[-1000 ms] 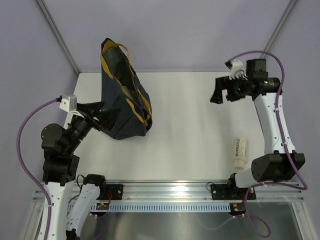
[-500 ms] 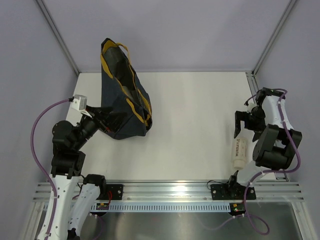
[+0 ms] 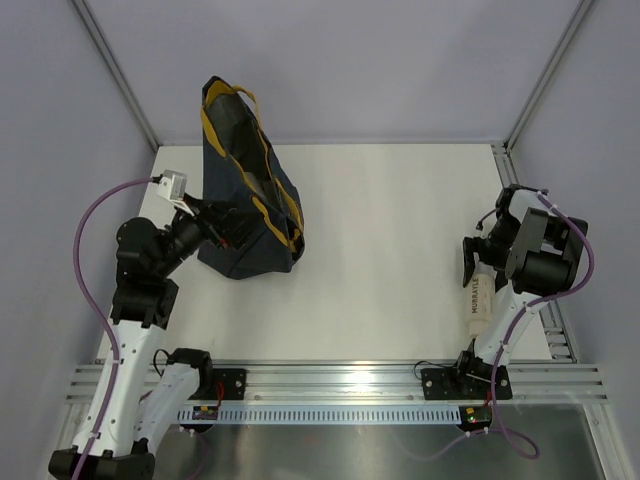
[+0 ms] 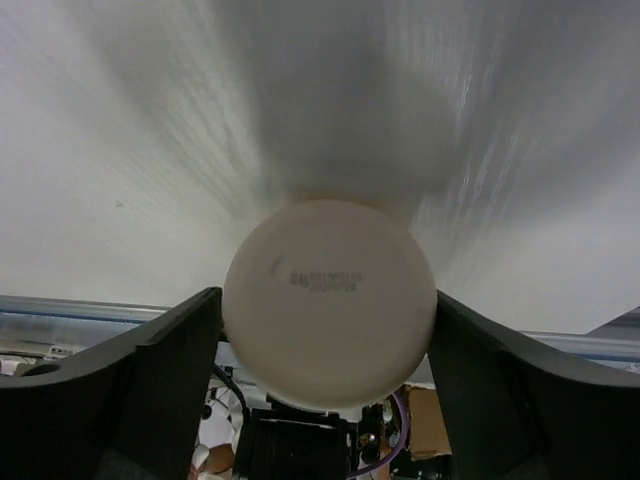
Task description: Place the personal care products into the canvas bag
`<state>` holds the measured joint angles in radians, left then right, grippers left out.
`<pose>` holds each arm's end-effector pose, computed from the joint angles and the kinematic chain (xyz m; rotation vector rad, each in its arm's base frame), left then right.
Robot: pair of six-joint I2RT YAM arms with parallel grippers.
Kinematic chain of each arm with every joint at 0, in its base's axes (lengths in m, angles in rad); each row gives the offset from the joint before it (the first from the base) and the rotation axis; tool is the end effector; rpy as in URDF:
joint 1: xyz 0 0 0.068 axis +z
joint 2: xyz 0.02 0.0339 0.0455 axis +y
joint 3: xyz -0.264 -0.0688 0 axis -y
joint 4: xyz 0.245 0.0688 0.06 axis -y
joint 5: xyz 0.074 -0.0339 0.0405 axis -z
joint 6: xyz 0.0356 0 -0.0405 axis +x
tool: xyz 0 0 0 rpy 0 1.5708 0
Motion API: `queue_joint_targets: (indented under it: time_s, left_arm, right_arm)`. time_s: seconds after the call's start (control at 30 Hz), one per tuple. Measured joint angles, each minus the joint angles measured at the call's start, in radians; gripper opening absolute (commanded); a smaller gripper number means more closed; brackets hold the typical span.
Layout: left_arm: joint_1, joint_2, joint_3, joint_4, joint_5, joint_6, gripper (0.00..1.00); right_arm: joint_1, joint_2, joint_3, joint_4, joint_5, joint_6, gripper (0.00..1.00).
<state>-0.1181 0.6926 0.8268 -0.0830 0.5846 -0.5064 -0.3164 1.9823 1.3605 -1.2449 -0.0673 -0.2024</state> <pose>0.1518 -0.0378 0.3796 0.1802 1.5939 -0.9324 0.3122 -0.0997 0.1568 -0.1776 -2.8604 -0.2028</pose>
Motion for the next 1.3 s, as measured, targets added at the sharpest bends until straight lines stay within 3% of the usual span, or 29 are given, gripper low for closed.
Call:
queue_joint_targets:
  time_s: [0.03, 0.13, 0.17, 0.3, 0.47, 0.7, 0.9, 1.1, 1.3]
  left_arm:
    - [-0.003, 0.009, 0.006, 0.003, 0.000, 0.000, 0.99]
    - [-0.024, 0.025, 0.026, 0.022, -0.006, -0.004, 0.99]
    - [-0.035, 0.030, 0.034, 0.028, -0.010, -0.005, 0.99]
    - [-0.112, 0.062, 0.074, 0.032, -0.036, -0.010, 0.99]
    - [-0.292, 0.147, 0.166, 0.025, -0.101, 0.013, 0.99]
    - [-0.525, 0.283, 0.271, 0.011, -0.194, 0.048, 0.99]
    - [-0.695, 0.495, 0.465, -0.063, -0.279, 0.091, 0.99]
    - [-0.785, 0.706, 0.605, -0.096, -0.311, 0.141, 0.99]
    - [-0.807, 0.928, 0.699, -0.107, -0.303, 0.232, 0.99]
  right_arm:
    - [0.000, 0.003, -0.009, 0.010, 0.002, 0.006, 0.78]
    - [0.001, 0.013, -0.024, 0.020, 0.007, 0.016, 0.56]
    - [0.001, 0.013, -0.026, 0.021, 0.006, 0.023, 0.41]
    - [0.001, 0.013, -0.025, 0.021, 0.003, 0.027, 0.01]
    - [0.001, 0.013, 0.008, 0.024, -0.079, 0.015, 0.00]
    - [0.002, -0.004, 0.226, 0.033, -0.303, -0.017, 0.00]
    - [0.002, -0.010, 0.352, 0.017, -0.470, -0.014, 0.00]
    - [0.002, 0.016, 0.359, 0.020, -0.580, 0.000, 0.00]
    - [0.002, 0.038, 0.326, 0.021, -0.652, 0.005, 0.00]
